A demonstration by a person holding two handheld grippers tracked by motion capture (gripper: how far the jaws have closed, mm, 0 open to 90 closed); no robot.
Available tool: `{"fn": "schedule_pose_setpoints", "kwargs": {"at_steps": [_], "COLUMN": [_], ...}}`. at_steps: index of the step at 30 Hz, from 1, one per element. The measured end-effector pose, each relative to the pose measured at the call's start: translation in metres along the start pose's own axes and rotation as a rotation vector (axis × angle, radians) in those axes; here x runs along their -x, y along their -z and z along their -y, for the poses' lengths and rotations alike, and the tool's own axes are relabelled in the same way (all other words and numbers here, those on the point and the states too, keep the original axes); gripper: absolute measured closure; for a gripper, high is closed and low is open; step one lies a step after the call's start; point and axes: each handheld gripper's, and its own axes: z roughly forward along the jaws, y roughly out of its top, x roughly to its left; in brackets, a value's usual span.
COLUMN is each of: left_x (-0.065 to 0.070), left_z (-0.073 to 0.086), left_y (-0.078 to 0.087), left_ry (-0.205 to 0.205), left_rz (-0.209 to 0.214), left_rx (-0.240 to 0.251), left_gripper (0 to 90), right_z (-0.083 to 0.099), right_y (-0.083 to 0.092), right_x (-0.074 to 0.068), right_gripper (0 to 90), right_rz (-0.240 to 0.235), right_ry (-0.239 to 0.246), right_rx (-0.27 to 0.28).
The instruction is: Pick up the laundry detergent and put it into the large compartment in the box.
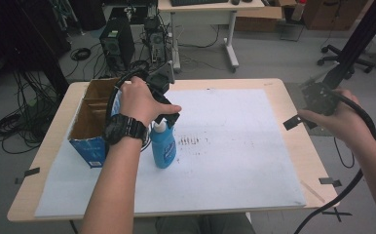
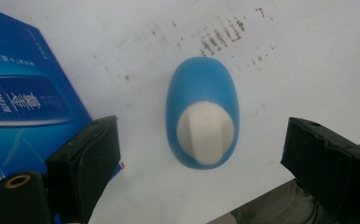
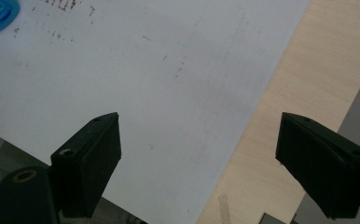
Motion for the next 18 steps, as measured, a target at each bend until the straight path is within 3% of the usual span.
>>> {"fn": "schedule_pose_setpoints", "kwargs": {"at_steps": [18], "left_x": [0.005], "left_z": [-0.003], "left_y": [-0.015], "left_ry": [-0.003], "left_rz": [0.000], "left_rx": [-0.032], "left_gripper": [11.8], "right_z": [0.002], "right_y": [-0.004], "right_x": [0.003], "right_gripper": [14.0], "right_rz": [-0.002], "right_ry": [-0.004], "right_rx": [-0.007]}}
